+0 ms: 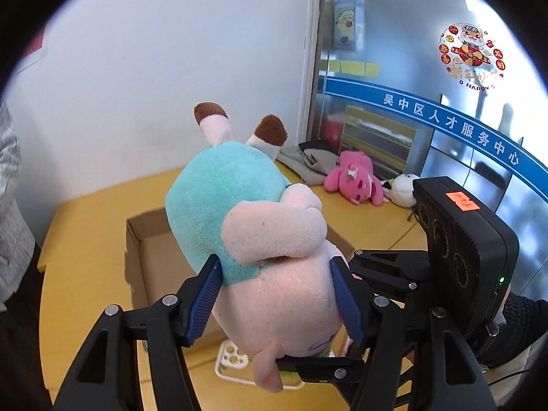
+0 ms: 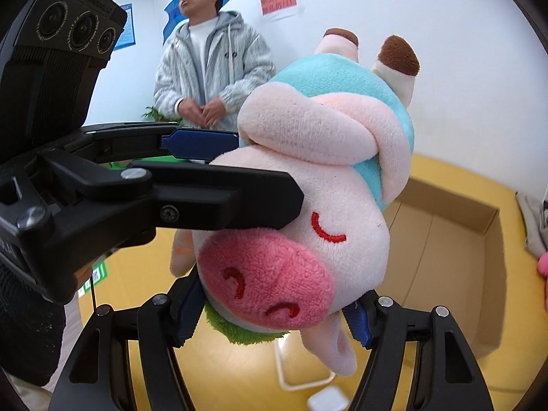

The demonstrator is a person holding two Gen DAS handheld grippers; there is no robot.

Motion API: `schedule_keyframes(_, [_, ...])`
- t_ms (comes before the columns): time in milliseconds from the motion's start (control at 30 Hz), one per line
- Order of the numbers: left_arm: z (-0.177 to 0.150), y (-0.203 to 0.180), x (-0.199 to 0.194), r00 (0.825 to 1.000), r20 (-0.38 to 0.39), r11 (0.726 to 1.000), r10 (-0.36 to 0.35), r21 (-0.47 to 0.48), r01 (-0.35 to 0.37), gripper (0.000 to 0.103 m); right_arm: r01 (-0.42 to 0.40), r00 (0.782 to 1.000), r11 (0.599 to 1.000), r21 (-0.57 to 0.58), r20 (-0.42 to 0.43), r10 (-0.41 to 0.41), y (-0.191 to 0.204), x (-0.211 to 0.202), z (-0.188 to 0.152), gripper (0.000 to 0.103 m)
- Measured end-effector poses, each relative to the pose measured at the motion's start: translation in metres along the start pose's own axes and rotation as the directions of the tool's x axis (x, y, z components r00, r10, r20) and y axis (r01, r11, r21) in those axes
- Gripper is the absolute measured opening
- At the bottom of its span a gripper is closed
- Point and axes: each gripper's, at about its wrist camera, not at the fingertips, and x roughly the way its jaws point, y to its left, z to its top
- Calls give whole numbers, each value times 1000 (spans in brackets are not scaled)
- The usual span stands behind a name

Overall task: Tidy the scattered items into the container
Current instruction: 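Lift the plush pig with both grippers and carry it over the box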

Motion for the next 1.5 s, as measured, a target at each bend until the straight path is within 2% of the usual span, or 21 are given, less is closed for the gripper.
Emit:
schedule_keyframes(300, [60,21,6,998,55,999,-25,40,23,62,54,998,998,-32,47,-52,-9,6,64,74])
schedule_keyframes(633, [81,55,29,999,40,999,-37,32,36,62,54,998,999,3,38,-54,-27,36,95,74])
schedule_keyframes(767, [82,65,47,999,16,999,-47,22,47,62,51,998,998,26,19,-52,-47,46,90,74])
schedule_keyframes(833, [80,69,57,999,2,999,-52,15,52,62,50,999,998,38,8,-50,-61,42,77,74])
schedule_keyframes(1500, [34,120,154,981,-164,990,-103,-112,85,62,3,986,987,158,-166,24,-121,130,10,74])
